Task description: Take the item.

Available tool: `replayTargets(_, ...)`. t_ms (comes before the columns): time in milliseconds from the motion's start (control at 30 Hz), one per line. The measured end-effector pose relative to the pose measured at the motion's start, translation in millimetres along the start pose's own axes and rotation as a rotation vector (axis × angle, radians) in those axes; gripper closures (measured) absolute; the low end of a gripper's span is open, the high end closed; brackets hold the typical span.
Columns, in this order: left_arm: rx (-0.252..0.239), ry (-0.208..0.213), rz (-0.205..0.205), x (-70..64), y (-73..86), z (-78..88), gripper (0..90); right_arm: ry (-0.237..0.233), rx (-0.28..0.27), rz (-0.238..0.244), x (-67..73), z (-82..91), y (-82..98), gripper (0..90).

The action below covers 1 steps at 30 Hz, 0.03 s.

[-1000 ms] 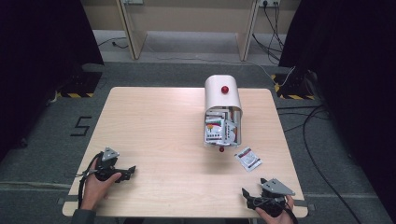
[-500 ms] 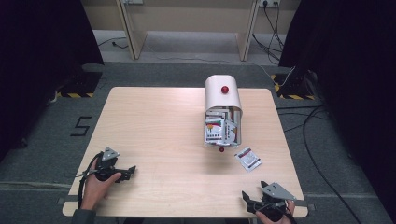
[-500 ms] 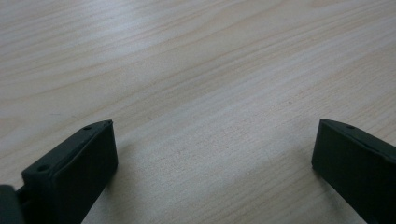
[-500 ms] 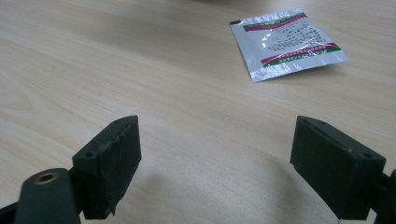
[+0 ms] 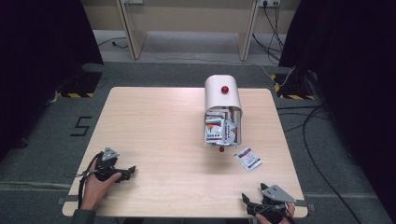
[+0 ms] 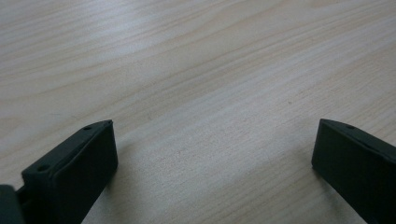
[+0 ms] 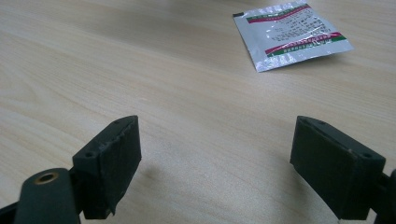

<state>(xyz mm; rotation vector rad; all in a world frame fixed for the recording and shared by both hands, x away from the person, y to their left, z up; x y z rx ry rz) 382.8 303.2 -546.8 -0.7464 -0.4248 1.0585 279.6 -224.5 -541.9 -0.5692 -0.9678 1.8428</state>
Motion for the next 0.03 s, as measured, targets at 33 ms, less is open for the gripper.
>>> replayTargets(33, 0.000, 0.000, 0.000, 0.0, 0.0, 0.0, 0.0, 0.000, -0.001, -0.001, -0.2, 0.0, -0.1, 16.8)
Point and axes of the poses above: each handheld gripper's, and its own axes: z roughly backward along the jaws, y roughly out of its underside, x roughly to its left, the point moved 3 cm from there along -z, roughly forward along the jaws, and after that the axes turned 1 degree about y, right-handed, at the moved point
